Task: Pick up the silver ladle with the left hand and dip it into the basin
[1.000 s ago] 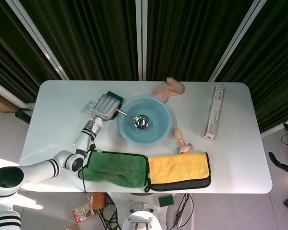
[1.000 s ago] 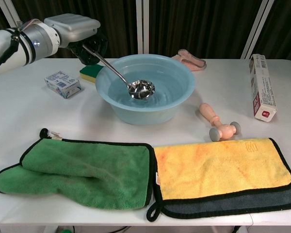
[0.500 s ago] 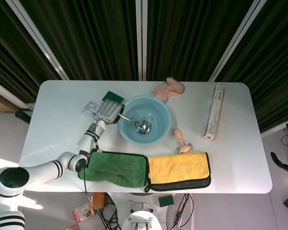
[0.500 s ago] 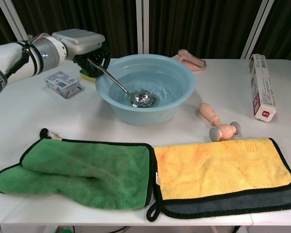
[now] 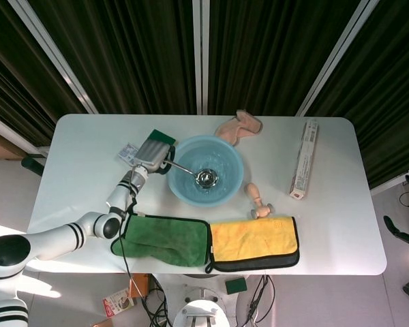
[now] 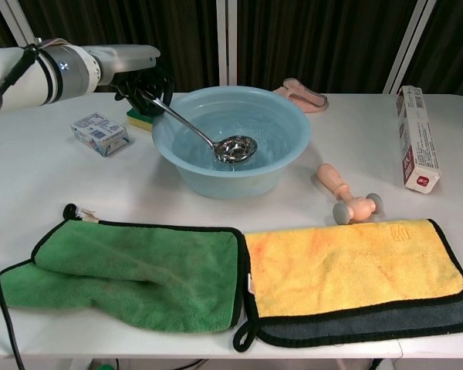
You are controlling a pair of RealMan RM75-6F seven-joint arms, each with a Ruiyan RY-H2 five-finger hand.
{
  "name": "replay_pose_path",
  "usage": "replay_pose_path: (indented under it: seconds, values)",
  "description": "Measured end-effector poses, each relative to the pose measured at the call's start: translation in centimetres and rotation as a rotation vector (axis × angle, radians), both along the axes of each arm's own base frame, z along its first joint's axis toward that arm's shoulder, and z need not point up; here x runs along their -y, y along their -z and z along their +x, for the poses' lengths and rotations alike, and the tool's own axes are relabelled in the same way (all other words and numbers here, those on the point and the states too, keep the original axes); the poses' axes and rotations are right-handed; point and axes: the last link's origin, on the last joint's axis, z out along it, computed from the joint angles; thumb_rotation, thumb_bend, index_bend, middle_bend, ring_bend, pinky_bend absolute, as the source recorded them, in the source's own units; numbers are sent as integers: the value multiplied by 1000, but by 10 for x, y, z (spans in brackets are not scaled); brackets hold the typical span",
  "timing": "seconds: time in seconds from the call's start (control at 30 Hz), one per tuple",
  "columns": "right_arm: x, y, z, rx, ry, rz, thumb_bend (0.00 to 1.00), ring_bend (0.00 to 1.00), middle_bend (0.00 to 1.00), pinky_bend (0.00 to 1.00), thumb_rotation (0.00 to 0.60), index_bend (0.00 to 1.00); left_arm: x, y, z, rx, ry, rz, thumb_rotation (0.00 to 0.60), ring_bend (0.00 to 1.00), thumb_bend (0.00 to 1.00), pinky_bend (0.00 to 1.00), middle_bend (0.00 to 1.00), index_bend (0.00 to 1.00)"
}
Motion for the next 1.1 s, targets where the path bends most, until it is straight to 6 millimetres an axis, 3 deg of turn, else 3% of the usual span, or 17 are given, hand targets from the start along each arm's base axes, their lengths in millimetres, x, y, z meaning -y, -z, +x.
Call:
replay_pose_path:
  seconds: [0.53,1.1]
  values:
    - [1,2,6,-7,-7,4,258,0,0,0,600,0,-5,-24,16,20,0,-8,600,669,432,749,615,729]
    - [3,2,3,8,-7,6,259,0,0,0,600,0,-8,-60,52,-23,35,20,600,669,432,749,617,727]
